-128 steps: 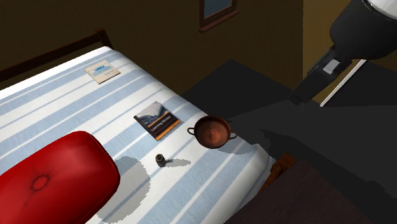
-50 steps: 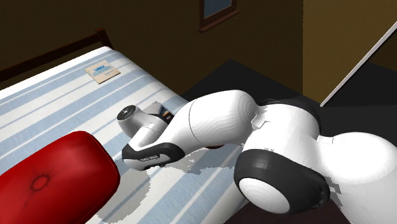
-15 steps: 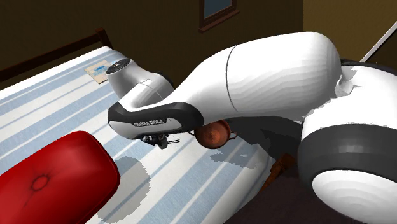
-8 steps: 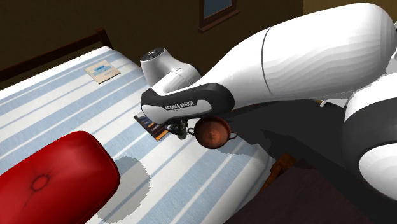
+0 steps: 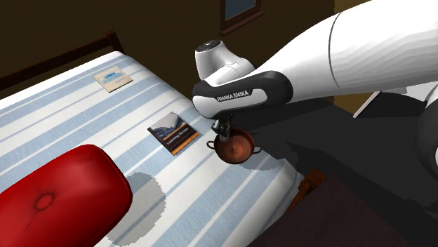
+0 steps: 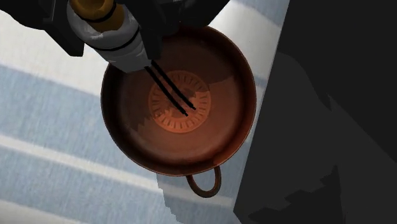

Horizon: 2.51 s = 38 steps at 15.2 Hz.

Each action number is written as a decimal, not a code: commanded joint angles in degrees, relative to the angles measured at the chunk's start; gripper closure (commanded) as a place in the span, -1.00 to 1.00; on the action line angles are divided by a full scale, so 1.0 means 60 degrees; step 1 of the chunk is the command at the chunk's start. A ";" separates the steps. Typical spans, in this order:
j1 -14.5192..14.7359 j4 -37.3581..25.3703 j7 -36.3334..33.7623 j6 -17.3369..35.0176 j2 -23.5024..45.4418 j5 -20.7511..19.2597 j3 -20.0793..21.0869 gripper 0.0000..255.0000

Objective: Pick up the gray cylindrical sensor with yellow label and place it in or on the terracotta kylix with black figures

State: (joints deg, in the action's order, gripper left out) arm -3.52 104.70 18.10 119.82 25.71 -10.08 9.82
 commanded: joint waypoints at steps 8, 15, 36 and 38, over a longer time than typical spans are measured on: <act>-0.0247 0.0315 0.0261 0.0756 0.0409 -0.0146 -0.0188 1.00; -0.0192 0.0341 0.0128 0.1392 0.1030 -0.0297 -0.0276 1.00; -0.0171 -0.0035 0.0205 0.0625 0.0636 -0.0155 -0.0180 -1.00; -0.0171 -0.0035 0.0205 0.0625 0.0635 -0.0155 -0.0180 -1.00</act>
State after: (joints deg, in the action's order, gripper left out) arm -4.57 104.59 19.33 123.80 29.62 -11.05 8.71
